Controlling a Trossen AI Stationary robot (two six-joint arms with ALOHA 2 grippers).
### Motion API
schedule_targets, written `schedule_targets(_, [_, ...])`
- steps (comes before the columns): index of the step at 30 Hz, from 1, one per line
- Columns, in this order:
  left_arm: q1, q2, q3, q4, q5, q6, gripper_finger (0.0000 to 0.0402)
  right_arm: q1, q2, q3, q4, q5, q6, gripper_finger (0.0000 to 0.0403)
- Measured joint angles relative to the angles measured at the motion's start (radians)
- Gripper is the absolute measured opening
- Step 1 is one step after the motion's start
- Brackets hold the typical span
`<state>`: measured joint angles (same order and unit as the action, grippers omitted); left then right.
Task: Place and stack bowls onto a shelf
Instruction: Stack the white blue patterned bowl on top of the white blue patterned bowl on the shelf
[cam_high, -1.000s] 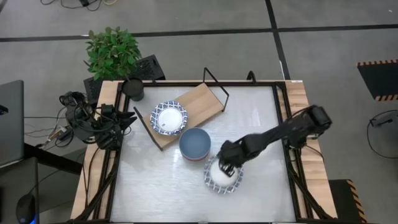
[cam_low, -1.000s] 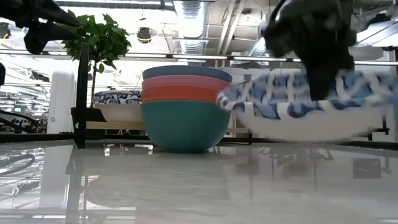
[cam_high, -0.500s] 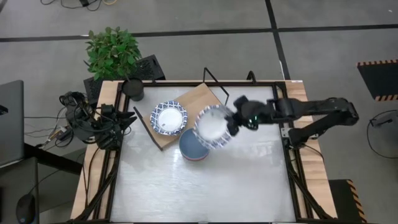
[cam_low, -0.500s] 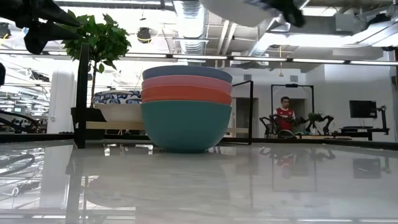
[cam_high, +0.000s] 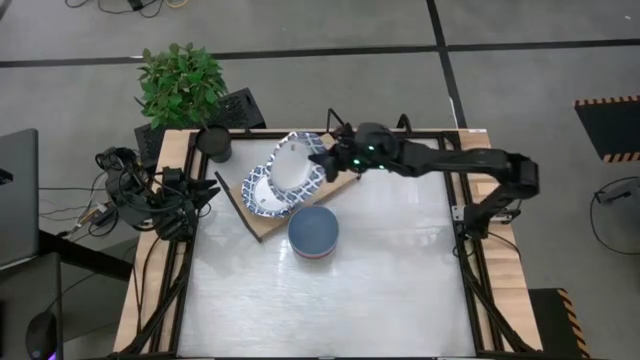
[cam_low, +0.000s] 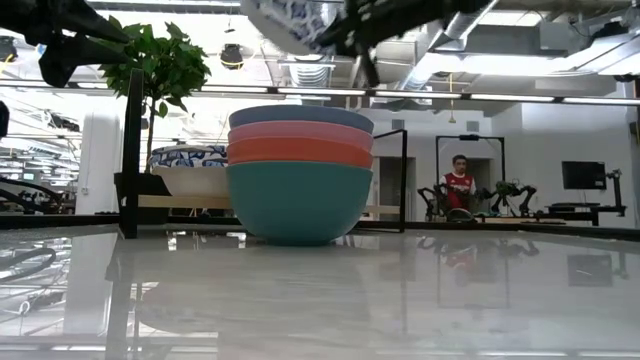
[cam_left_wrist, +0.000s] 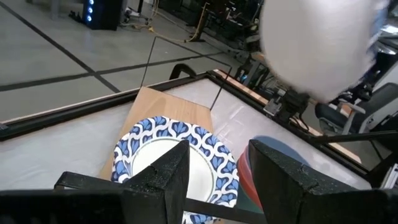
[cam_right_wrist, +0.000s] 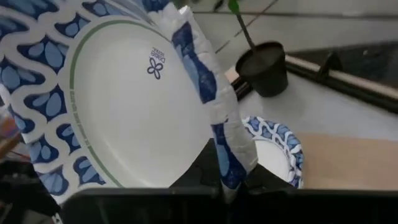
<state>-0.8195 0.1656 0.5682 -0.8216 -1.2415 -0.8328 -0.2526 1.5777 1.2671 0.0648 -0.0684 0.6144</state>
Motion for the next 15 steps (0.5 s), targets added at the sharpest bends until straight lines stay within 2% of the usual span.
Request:
schedule_targets(5, [0.000, 0.000, 0.000, 0.000, 0.006, -0.001, 0.0151, -0.048, 0.119, 0.023, 0.066, -0.073, 0.065, 0.0019])
schedule_targets(10, [0.000, 0.000, 0.000, 0.000, 0.005, -0.001, 0.0151, -0.064, 0.247, 0.131, 0.063, -0.161, 0.078, 0.0019])
schedule_targets(15, [0.000, 0.000, 0.000, 0.000, 0.006, -0.015, 0.0151, -0.048, 0.361, 0.262, -0.046, -0.197, 0.068, 0.0019])
